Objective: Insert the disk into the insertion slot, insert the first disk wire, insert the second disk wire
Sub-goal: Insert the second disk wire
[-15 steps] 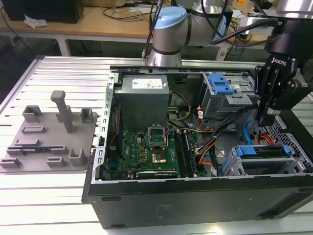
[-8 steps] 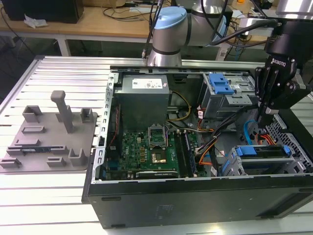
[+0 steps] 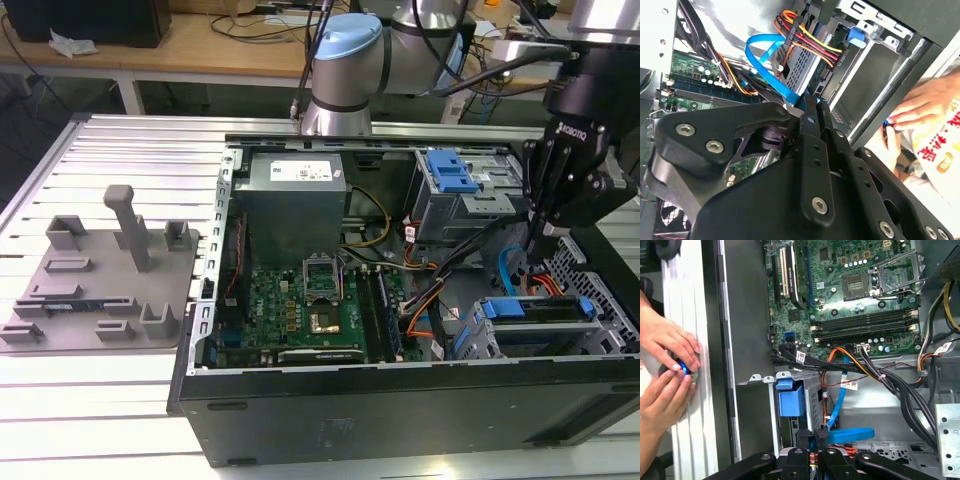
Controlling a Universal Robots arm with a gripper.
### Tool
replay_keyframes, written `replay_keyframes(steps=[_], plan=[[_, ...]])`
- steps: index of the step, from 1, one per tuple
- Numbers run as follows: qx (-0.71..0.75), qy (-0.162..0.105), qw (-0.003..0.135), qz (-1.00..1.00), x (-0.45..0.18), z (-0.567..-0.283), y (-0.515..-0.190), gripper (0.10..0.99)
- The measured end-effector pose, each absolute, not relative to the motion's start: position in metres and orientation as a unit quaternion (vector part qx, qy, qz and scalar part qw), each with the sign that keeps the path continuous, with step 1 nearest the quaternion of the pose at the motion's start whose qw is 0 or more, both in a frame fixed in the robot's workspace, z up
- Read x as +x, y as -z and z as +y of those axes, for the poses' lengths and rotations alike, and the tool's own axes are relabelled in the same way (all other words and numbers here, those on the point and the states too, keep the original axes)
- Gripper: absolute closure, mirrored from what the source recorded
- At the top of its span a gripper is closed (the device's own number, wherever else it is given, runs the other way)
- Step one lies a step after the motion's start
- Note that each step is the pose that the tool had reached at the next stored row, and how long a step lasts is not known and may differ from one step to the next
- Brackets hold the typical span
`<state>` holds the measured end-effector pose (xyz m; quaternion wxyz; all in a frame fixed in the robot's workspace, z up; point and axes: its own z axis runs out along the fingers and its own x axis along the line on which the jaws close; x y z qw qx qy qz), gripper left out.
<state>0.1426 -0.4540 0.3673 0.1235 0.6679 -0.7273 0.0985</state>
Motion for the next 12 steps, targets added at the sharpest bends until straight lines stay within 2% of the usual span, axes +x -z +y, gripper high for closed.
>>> replay_keyframes(steps=[2, 6, 8, 10, 12], plan=[[0.669, -0.093, 0.118, -0.728, 0.143, -0.46, -0.367, 0.925], [0.672, -0.071, 0.097, -0.731, 0.143, -0.475, -0.367, 0.925], [0.674, -0.055, 0.082, -0.732, 0.143, -0.481, -0.367, 0.925], [0.675, -0.045, 0.072, -0.733, 0.143, -0.484, -0.367, 0.925], [0.677, -0.022, 0.051, -0.734, 0.143, -0.491, -0.367, 0.925]])
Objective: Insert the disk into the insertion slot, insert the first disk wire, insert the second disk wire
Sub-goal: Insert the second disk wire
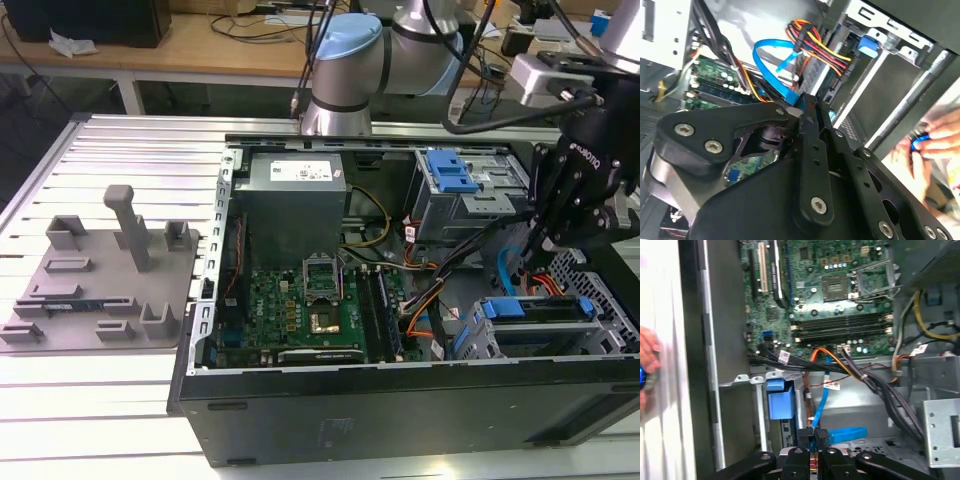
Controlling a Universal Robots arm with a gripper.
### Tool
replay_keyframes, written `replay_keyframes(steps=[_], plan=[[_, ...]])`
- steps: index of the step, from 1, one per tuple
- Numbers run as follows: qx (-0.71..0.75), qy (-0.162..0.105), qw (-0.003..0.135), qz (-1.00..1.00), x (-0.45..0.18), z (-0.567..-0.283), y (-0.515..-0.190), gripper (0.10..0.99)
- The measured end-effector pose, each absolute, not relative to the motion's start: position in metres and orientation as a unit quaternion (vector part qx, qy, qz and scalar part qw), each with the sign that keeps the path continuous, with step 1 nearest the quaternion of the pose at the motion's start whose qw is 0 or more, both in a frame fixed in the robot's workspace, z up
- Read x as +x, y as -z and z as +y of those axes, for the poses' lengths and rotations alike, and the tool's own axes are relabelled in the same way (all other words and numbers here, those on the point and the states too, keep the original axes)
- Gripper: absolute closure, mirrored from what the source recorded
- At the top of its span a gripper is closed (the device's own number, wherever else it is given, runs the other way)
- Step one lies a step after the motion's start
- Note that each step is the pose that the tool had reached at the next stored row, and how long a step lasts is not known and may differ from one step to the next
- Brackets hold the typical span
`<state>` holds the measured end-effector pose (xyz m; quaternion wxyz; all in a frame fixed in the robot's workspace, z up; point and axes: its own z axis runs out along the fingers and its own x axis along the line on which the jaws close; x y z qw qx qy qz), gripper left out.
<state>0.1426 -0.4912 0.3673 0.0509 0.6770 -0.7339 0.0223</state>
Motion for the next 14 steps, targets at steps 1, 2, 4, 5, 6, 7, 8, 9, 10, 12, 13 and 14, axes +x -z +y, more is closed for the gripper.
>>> replay_keyframes(steps=[1, 2, 4, 5, 6, 7, 8, 9, 10, 12, 13, 14], plan=[[0.678, -0.013, 0.042, -0.734, 0.143, -0.494, -0.367, 0.925], [0.678, -0.006, 0.036, -0.734, 0.143, -0.497, -0.367, 0.925], [0.678, 0.002, 0.028, -0.734, 0.143, -0.502, -0.367, 0.925], [0.678, 0.003, 0.027, -0.734, 0.143, -0.503, -0.367, 0.925], [0.678, 0.004, 0.026, -0.734, 0.143, -0.504, -0.367, 0.925], [0.678, 0.004, 0.026, -0.734, 0.143, -0.504, -0.367, 0.925], [0.678, 0.004, 0.026, -0.734, 0.143, -0.504, -0.367, 0.925], [0.678, 0.004, 0.026, -0.734, 0.143, -0.504, -0.367, 0.925], [0.678, 0.004, 0.026, -0.734, 0.143, -0.505, -0.367, 0.925], [0.678, 0.004, 0.026, -0.734, 0.143, -0.505, -0.367, 0.925], [0.678, 0.005, 0.025, -0.734, 0.143, -0.507, -0.367, 0.925], [0.679, 0.008, 0.023, -0.734, 0.143, -0.512, -0.367, 0.925]])
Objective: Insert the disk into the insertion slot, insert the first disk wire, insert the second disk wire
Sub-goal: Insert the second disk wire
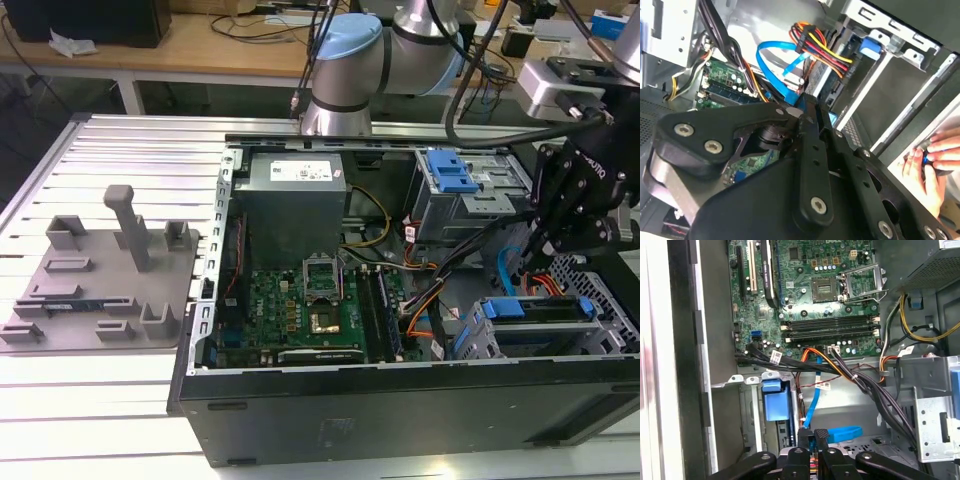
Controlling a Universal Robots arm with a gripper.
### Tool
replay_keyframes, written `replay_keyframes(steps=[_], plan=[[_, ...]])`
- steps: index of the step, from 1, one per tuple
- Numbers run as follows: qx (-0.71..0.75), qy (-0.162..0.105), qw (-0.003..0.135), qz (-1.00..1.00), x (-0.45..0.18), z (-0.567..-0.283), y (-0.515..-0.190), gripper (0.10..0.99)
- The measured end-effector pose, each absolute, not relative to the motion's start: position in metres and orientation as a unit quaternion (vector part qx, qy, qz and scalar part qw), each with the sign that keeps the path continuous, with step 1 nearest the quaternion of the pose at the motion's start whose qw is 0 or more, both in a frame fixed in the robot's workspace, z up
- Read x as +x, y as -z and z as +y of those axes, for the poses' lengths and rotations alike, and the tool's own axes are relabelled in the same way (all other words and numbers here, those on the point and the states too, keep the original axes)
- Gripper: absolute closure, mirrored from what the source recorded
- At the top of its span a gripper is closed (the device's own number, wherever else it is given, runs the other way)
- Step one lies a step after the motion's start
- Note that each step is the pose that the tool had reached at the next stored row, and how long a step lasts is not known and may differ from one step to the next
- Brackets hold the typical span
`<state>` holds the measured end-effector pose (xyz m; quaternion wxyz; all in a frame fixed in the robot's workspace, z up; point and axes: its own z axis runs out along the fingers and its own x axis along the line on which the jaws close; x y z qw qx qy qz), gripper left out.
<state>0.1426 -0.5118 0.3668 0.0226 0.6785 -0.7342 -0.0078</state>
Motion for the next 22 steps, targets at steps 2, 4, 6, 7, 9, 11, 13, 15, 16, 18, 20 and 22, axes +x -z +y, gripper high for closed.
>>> replay_keyframes(steps=[2, 4, 6, 7, 9, 11, 13, 15, 16, 18, 20, 22], plan=[[0.679, 0.01, 0.02, -0.734, 0.143, -0.519, -0.366, 0.925], [0.679, 0.011, 0.02, -0.734, 0.143, -0.525, -0.366, 0.925], [0.679, 0.011, 0.019, -0.734, 0.143, -0.528, -0.365, 0.925], [0.679, 0.011, 0.019, -0.734, 0.144, -0.528, -0.365, 0.925], [0.679, 0.011, 0.019, -0.734, 0.146, -0.529, -0.364, 0.925], [0.679, 0.011, 0.019, -0.734, 0.149, -0.529, -0.363, 0.925], [0.679, 0.011, 0.019, -0.734, 0.151, -0.529, -0.362, 0.925], [0.679, 0.011, 0.019, -0.734, 0.153, -0.53, -0.361, 0.925], [0.679, 0.011, 0.019, -0.734, 0.153, -0.53, -0.36, 0.925], [0.679, 0.012, 0.019, -0.734, 0.154, -0.531, -0.359, 0.925], [0.679, 0.012, 0.019, -0.734, 0.155, -0.532, -0.358, 0.925], [0.679, 0.012, 0.019, -0.734, 0.155, -0.532, -0.356, 0.925]])
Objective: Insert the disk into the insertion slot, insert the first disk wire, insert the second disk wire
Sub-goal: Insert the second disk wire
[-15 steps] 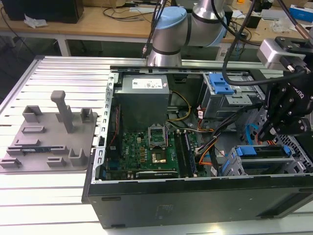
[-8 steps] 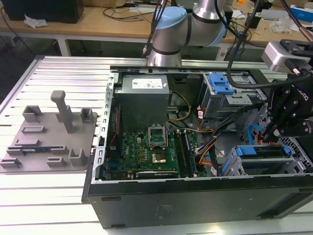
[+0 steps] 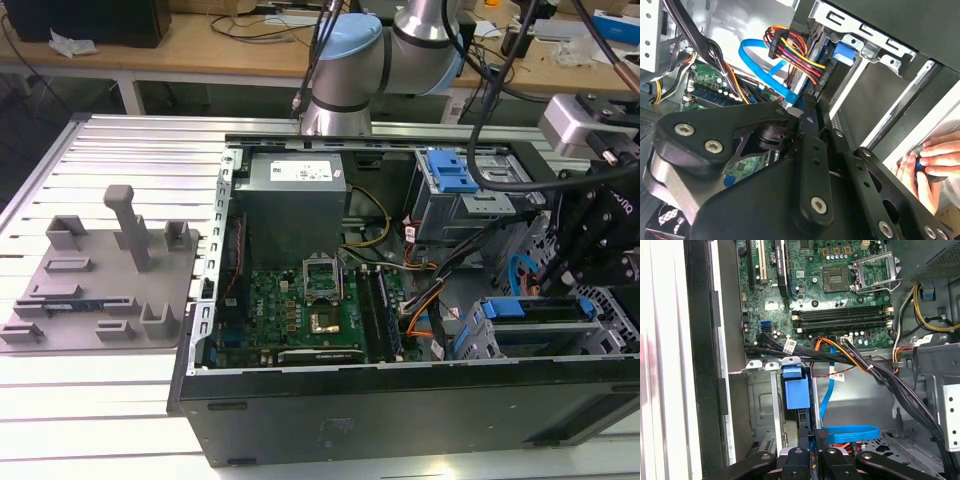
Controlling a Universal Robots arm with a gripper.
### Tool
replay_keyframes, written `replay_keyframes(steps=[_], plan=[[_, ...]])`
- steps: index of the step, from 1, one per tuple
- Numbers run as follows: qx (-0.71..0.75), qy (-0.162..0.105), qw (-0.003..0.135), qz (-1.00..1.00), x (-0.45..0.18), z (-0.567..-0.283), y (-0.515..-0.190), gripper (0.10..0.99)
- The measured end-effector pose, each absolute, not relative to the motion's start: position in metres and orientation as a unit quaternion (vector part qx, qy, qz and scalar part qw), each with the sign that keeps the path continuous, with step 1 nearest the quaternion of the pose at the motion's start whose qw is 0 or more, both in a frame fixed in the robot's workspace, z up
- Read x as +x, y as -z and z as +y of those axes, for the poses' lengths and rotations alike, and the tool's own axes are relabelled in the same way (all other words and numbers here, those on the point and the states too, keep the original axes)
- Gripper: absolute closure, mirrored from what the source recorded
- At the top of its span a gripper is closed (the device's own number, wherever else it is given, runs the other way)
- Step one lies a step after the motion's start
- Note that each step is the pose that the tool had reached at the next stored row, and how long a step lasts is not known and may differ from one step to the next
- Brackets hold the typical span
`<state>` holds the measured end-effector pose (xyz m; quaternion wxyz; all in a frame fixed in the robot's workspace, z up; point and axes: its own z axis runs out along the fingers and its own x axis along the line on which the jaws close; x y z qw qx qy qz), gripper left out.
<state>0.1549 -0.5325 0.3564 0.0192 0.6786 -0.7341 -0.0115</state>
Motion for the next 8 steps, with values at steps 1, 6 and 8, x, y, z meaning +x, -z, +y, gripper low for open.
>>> replay_keyframes(steps=[1, 6, 8], plan=[[0.679, 0.012, 0.019, -0.734, 0.155, -0.5326, -0.3557, 0.925], [0.679, 0.017, 0.014, -0.734, 0.1551, -0.5335, -0.352, 0.925], [0.679, 0.018, 0.013, -0.734, 0.1551, -0.5337, -0.3516, 0.925]])
